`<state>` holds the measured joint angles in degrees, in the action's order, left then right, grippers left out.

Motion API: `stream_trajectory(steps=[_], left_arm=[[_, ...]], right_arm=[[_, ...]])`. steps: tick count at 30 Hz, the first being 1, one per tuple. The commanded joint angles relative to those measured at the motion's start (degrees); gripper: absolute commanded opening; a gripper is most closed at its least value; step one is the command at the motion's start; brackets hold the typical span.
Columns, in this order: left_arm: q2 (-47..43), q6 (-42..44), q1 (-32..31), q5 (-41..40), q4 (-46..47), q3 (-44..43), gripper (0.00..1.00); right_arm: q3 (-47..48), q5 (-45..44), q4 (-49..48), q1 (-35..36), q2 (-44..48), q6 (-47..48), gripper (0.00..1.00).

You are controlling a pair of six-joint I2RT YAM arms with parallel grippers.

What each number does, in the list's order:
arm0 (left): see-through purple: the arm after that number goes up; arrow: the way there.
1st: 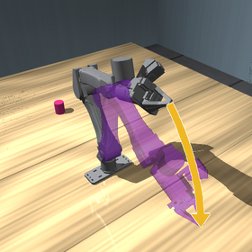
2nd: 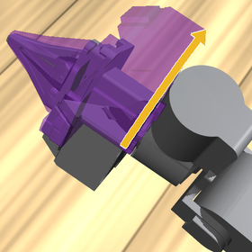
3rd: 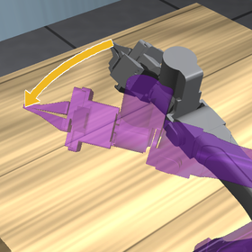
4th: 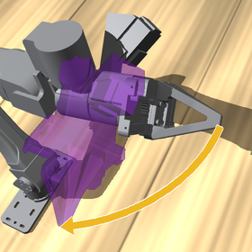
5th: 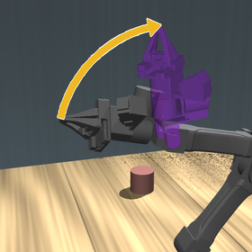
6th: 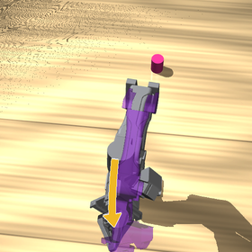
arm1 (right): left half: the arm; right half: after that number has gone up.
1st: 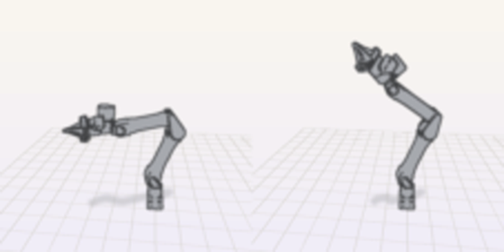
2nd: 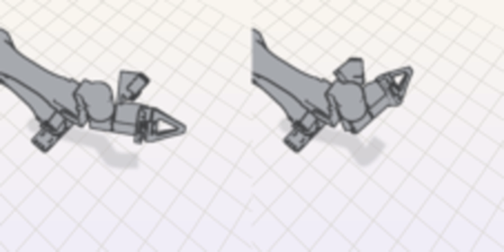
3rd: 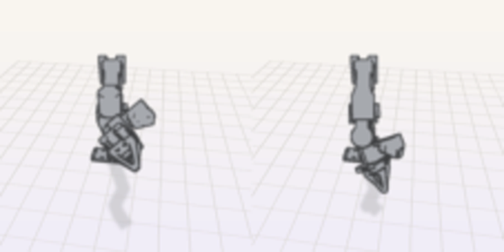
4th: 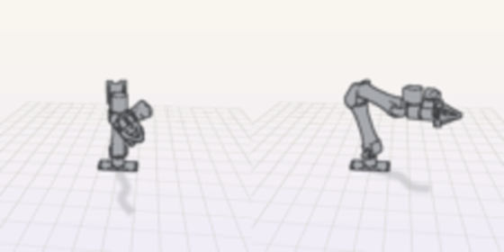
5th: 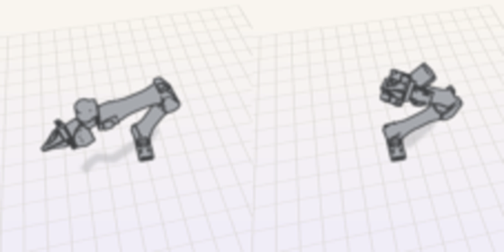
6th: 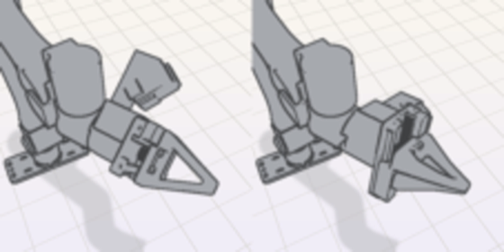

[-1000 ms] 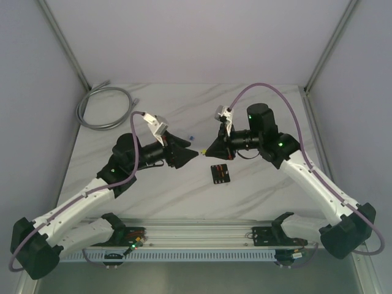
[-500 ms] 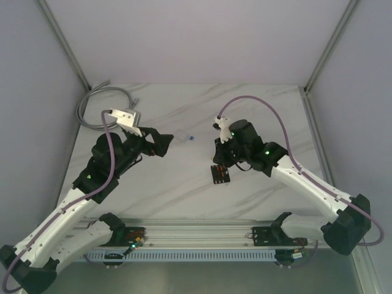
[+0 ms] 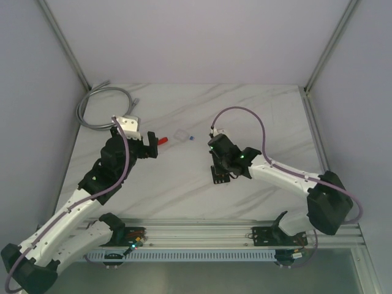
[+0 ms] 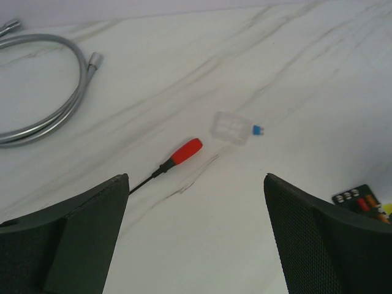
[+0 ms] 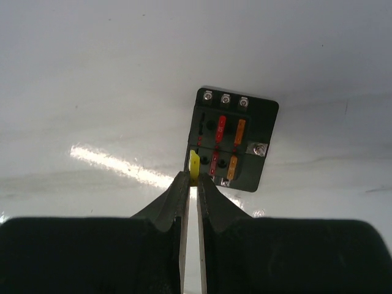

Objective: Snap on the fuse box
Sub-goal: Pick up the fuse from the center of the board, then install the fuse at the fuse box base.

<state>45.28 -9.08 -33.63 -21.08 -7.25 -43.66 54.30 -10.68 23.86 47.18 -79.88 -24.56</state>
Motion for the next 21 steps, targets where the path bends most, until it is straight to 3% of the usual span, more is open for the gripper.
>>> stream_trajectory(steps=[1,21], left_arm=[[-0.8,1.2,1.1,-3.0,1.6,1.6,1.0],[-1.3,0.1,6.4,-0.2,1.5,2.2,1.0]], right_arm=[[-0.4,-6.1,-2.9,1.1,-3.4,-5.2,0.0],[3.2,-10.4,-3.9,2.2,-13.5,-8.1,0.0]])
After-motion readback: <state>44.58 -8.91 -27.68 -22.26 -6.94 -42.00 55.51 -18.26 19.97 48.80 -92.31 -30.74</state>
